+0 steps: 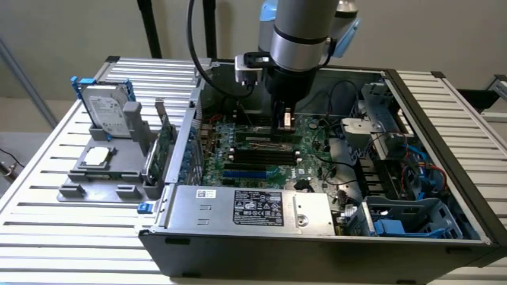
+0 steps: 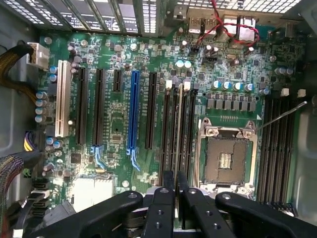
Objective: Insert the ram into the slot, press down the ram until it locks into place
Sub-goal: 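Insert the ram into the slot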
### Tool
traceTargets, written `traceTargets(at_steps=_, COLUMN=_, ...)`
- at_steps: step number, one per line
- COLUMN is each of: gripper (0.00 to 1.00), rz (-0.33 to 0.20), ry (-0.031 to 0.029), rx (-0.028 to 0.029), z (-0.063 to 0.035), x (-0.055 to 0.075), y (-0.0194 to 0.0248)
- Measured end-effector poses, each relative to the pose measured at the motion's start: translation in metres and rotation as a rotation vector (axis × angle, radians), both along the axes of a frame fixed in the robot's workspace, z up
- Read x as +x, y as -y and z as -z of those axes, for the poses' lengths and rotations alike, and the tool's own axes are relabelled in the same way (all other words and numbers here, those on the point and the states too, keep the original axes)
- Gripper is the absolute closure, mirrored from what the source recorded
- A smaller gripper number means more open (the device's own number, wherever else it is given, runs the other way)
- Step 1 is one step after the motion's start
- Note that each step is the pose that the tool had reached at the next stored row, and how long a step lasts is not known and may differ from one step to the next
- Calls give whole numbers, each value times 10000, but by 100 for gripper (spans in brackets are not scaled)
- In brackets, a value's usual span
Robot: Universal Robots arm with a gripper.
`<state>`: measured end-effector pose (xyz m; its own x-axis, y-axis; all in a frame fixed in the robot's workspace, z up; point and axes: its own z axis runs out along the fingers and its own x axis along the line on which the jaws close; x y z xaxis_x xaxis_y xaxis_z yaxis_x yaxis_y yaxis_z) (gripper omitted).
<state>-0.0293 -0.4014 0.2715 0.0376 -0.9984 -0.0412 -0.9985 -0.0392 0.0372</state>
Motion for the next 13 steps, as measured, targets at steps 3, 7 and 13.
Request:
traceTargets(at_steps=3, gripper=87, rz=0, ry=0, rx=-24, z=49, x=0, y=6)
traceTargets(at_steps=7, gripper=87, rz=-1, ry=1, rx=-95, z=103, x=0, y=7)
traceTargets(at_steps=13, gripper=87, rz=0, ry=0, rx=-238, z=175, x=-13, y=7)
